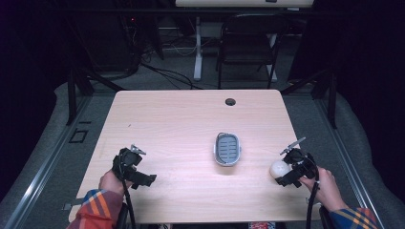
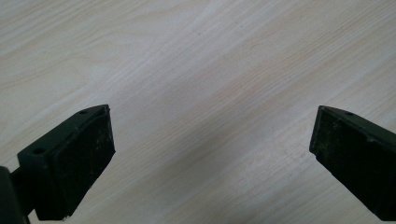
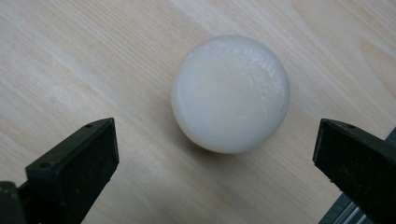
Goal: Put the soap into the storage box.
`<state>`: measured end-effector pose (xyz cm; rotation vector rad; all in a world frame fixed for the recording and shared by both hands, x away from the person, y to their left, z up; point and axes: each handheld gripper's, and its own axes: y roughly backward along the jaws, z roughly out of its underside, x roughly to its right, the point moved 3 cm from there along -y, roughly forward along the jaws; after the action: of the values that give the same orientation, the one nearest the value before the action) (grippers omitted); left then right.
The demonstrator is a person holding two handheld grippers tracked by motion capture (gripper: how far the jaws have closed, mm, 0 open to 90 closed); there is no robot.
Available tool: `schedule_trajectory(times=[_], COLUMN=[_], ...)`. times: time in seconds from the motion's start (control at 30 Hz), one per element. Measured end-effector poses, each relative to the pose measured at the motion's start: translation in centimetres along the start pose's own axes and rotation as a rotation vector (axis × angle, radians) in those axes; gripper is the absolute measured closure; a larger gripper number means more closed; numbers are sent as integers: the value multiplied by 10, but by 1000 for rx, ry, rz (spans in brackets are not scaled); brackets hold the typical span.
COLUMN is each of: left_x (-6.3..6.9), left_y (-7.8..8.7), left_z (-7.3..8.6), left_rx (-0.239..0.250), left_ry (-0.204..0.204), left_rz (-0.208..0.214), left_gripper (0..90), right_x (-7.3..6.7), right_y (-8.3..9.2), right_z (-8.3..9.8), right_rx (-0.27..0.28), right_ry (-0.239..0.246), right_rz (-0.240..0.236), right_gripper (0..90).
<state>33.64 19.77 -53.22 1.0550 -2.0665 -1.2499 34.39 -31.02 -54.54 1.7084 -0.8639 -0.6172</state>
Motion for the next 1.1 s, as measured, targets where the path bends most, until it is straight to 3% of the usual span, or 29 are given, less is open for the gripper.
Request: schedule_trajectory(times=[0.07, 0.17, 0.4, 0.43, 0.57, 0.6, 0.63, 0.67, 0.7, 0.8, 0.83, 0.93, 0.97, 1.0, 1.03, 1.1], left_x=[0, 0, 0, 0, 0, 0, 1, 1, 1, 1, 1, 1, 1, 1, 1, 1], left_y=[0, 0, -1, -1, -1, -1, -1, -1, -1, -1, -1, -1, -1, -1, -1, -1], left_z=[0, 0, 0, 0, 0, 0, 0, 0, 0, 0, 0, 0, 0, 0, 0, 0], left_rx=[-2, -3, -4, -5, -5, -4, -5, -6, -9, -8, -6, -10, -11, -11, -9, -6], left_ry=[0, -1, -2, -4, -5, -4, -5, -5, -7, -7, -4, -8, -8, -8, -8, -9], left_rz=[-1, -3, -2, -2, -3, -3, -3, -3, -3, -3, -4, -3, -4, -4, -4, -3], left_gripper=[0, 0, 0, 0, 0, 0, 0, 0, 0, 0, 0, 0, 0, 0, 0, 0], right_x=[0, 3, 13, 13, 19, 20, 23, 25, 23, 27, 25, 23, 28, 28, 22, 20], right_y=[-2, -4, -9, -12, -15, -18, -16, -17, -20, -20, -24, -27, -21, -21, -25, -28], right_z=[-1, -5, -15, -16, -19, -21, -22, -23, -23, -26, -27, -30, -32, -32, -32, -32], right_rx=[8, -25, -27, -5, -44, -41, -75, -80, -47, -95, -64, -64, -149, -149, -100, -122], right_ry=[3, 28, -34, -56, -53, -73, -38, -42, -89, -56, -93, -73, 12, 12, -26, -9], right_rz=[-2, -4, -46, -51, -76, -80, -78, -69, -79, -88, -99, -91, -75, -75, -80, -71], right_gripper=[0, 0, 0, 0, 0, 0, 0, 0, 0, 0, 0, 0, 0, 0, 0, 0])
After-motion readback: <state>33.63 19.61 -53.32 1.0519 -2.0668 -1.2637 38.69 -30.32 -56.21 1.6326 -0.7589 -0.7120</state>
